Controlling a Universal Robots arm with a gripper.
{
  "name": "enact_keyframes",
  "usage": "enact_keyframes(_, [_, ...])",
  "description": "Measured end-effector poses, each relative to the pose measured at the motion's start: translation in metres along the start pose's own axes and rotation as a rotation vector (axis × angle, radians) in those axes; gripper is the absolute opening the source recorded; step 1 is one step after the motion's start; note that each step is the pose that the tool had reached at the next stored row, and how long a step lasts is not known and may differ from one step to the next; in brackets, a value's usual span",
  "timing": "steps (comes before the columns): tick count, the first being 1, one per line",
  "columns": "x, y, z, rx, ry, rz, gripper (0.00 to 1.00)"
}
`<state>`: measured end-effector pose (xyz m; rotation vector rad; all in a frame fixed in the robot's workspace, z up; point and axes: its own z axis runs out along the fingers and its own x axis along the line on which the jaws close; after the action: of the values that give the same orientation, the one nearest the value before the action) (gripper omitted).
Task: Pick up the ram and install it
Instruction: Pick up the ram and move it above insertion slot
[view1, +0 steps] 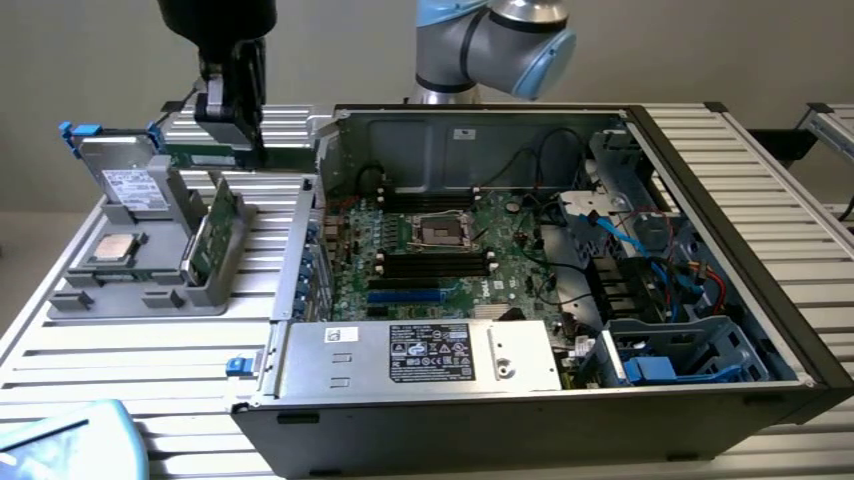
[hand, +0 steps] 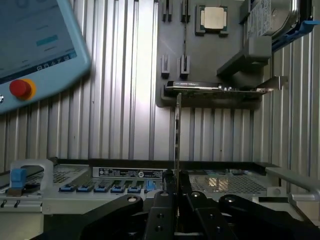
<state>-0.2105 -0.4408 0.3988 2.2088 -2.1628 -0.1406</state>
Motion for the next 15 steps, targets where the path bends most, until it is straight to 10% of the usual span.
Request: enact_keyframes(15, [0.001,-0.0678,-0.0067,-0.0007,-0.0006,0.000,0.14])
